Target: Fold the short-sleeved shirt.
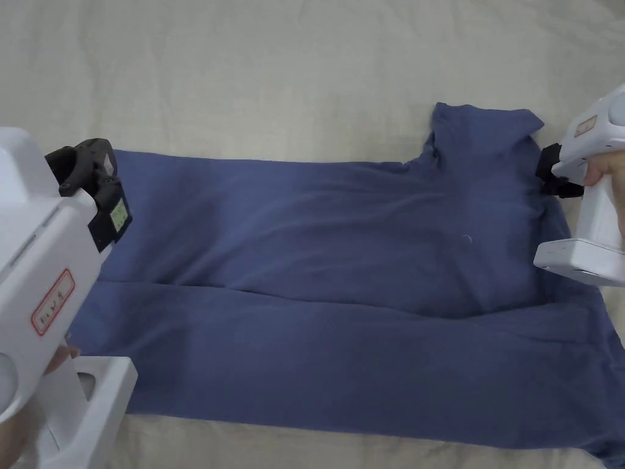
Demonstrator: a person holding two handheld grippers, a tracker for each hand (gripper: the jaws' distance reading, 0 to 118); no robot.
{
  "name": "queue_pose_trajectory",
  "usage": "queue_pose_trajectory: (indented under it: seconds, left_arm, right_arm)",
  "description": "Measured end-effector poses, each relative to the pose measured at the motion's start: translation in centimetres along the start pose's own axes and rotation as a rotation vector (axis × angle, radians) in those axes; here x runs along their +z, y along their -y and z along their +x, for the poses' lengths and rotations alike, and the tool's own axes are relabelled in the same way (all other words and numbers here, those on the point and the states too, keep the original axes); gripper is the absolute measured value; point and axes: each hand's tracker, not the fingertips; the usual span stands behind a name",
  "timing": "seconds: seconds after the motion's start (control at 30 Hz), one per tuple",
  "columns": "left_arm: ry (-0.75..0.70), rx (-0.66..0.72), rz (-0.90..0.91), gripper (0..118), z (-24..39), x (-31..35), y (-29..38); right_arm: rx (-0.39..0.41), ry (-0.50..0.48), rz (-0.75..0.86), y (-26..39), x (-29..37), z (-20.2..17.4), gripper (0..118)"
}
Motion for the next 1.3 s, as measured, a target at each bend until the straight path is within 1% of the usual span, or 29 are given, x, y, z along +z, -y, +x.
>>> queue_pose_trajectory:
  seconds: [0.03,0.07,0.1,0.13,0.17,0.2,0.23,0.27,0.33,0.37,0.47,0.57,0.67,0.77,0.8,0.83,0.9,0.97,1.03,1.07,1.13,1.17,1.23,1.27,1.3]
  left_arm:
    - [-0.002,0.003,-0.002,0,0.0,-0.2,0.0]
    - [-0.001,0.008,-0.009,5,-0.1,-0.4,-0.2]
    - [0.002,0.014,-0.015,12,-0.2,-0.5,-0.3]
    - [0.010,0.027,-0.017,23,-0.3,-0.7,-0.6]
    - [0.014,0.044,-0.036,41,-0.5,-1.1,-1.0]
    - [0.031,0.060,-0.077,41,-0.8,-1.6,-1.4]
    - [0.039,0.080,-0.113,48,-1.1,-2.4,-2.1]
    - [0.028,0.102,-0.146,69,-1.4,-3.1,-2.6]
    - [0.021,0.115,-0.201,103,-2.1,-4.8,-3.7]
    - [0.025,0.112,-0.239,118,-2.7,-5.9,-4.3]
    - [0.047,0.089,-0.320,118,-4.1,-9.2,-6.0]
    - [0.055,0.108,-0.421,118,-6.0,-13.2,-7.3]
    - [0.007,0.091,-0.500,118,-6.5,-16.8,-7.2]
    - [-0.046,0.016,-0.599,118,-6.4,-20.3,-6.0]
    - [-0.038,-0.019,-0.653,118,-6.8,-21.5,-5.3]
    - [-0.050,-0.019,-0.671,117,-6.9,-22.5,-4.5]
    - [-0.077,0.007,-0.738,105,-7.2,-24.1,-3.6]
    - [-0.103,0.043,-0.745,95,-7.5,-25.2,-2.6]
    - [-0.117,0.043,-0.746,94,-7.5,-25.8,-2.0]
    - [-0.120,0.040,-0.747,87,-7.5,-25.8,-1.8]
    - [-0.123,0.026,-0.745,66,-7.4,-26.0,-1.5]
    - [-0.126,0.023,-0.739,57,-7.3,-26.0,-1.5]
    - [-0.095,0.043,-0.725,56,-7.5,-26.8,-1.3]
    - [-0.105,0.036,-0.725,51,-7.4,-26.8,-1.2]
    - [-0.095,0.022,-0.719,43,-7.3,-26.7,-1.2]
  right_arm:
    - [0.016,0.000,0.005,0.1,0.1,-0.1,1]
    - [0.022,-0.001,0.009,0.1,0.1,0.0,1]
    - [0.028,-0.005,0.014,0.2,0.3,-0.1,1]
    - [0.036,-0.012,0.020,0.2,0.5,-0.1,1]
    - [0.036,-0.018,0.024,0.3,0.8,-0.1,1]
    - [0.039,-0.022,0.028,0.0,1.0,0.2,1]
    - [0.043,-0.024,0.035,0.0,1.2,0.2,1]
    - [0.046,-0.026,0.040,0.0,1.5,0.2,1]
    - [0.048,-0.035,0.047,-0.2,2.0,0.3,1]
    - [0.050,-0.039,0.051,-0.2,2.2,0.3,1]
    - [0.057,-0.041,0.059,-0.2,2.6,0.3,1]
    - [0.062,-0.040,0.063,0.0,2.7,0.1,1]
    - [0.055,-0.047,0.066,0.0,2.7,0.2,1]
    - [0.057,-0.044,0.063,0.1,2.5,0.0,1]
    - [0.063,-0.042,0.062,0.0,2.4,0.0,1]
    - [0.063,-0.040,0.063,0.0,2.4,0.0,1]
    - [0.061,-0.037,0.060,-0.1,2.2,0.1,1]
    - [0.065,-0.035,0.059,-0.1,2.1,0.2,1]
    - [0.071,-0.033,0.057,-0.2,1.9,0.4,1]
    - [0.070,-0.036,0.057,-0.3,1.8,0.5,1]
    - [0.064,-0.039,0.052,-0.3,1.6,0.6,1]
    - [0.068,-0.038,0.051,-0.3,1.6,0.6,1]
    - [0.079,-0.034,0.052,-0.3,1.5,0.5,1]
    - [0.083,-0.033,0.050,-0.2,1.4,0.4,1]
    - [0.087,-0.033,0.048,-0.2,1.4,0.4,1]
